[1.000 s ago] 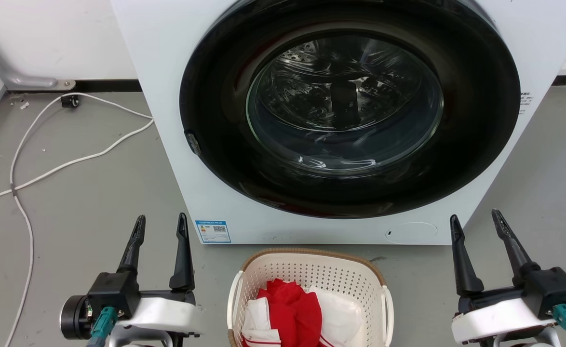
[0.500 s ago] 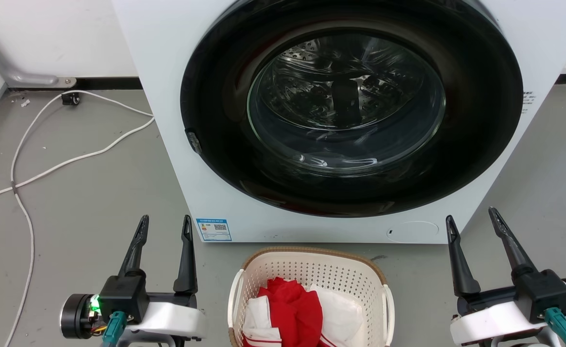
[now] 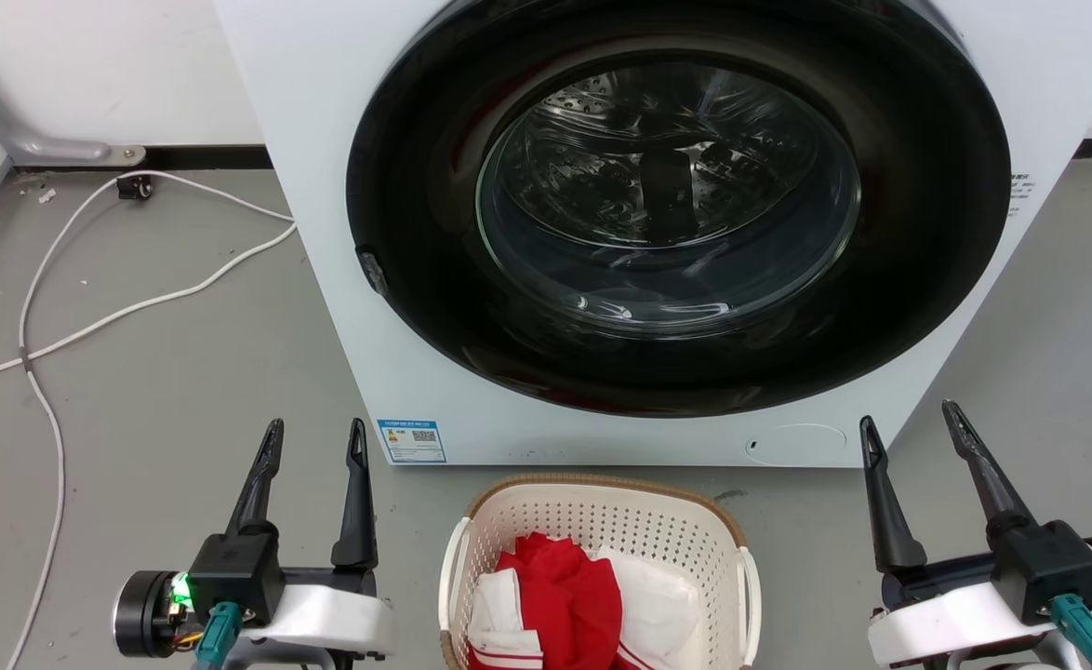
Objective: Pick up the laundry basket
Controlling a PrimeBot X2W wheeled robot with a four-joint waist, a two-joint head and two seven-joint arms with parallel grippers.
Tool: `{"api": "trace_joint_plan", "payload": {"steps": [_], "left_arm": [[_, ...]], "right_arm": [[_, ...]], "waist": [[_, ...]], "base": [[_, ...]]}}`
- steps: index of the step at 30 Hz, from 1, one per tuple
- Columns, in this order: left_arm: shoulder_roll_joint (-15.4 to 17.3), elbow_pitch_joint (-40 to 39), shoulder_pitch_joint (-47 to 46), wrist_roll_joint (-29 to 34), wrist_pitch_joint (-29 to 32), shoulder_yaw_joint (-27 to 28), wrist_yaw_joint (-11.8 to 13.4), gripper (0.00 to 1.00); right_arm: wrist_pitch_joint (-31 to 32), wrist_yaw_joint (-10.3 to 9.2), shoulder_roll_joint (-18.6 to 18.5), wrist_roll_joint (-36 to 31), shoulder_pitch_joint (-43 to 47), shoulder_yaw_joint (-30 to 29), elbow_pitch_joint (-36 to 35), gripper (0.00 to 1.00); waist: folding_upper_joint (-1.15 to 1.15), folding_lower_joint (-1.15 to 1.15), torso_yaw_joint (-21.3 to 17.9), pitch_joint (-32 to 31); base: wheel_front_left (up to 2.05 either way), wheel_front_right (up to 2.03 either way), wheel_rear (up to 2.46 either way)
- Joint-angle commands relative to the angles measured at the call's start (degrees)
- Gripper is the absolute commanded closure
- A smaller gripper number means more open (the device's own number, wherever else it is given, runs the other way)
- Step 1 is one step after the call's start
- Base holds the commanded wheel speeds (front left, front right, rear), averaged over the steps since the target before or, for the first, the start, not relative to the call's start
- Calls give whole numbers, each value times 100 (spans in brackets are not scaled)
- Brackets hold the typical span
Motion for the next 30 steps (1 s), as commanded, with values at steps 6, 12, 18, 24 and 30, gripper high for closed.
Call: {"api": "trace_joint_plan", "payload": {"steps": [6, 12, 18, 24, 30], "left_arm": [[15, 110, -38, 40, -16, 20, -51, 0], [14, 377, -239, 28, -15, 58, -99, 0], [14, 916, -585, -20, -16, 103, -242, 0], [13, 1583, -1039, -66, -16, 151, -355, 0], [27, 2414, -1541, 4, -16, 199, -500, 0]], "right_arm": [[-14, -2, -27, -5, -7, 12, 11, 0], [-13, -2, -26, -60, -183, 87, 136, 0], [-13, -3, -25, -179, -542, 180, 518, 0], [-13, -3, -22, -346, -964, 276, 1029, 0], [-15, -4, -22, -440, -1435, 416, 1862, 0]], "waist": [[0, 0, -28, 72], [0, 0, -62, 321], [0, 0, -127, 759], [0, 0, -167, 1239], [0, 0, -226, 1703]], "base": [[0, 0, 0], [0, 0, 0], [0, 0, 0], [0, 0, 0], [0, 0, 0]]}}
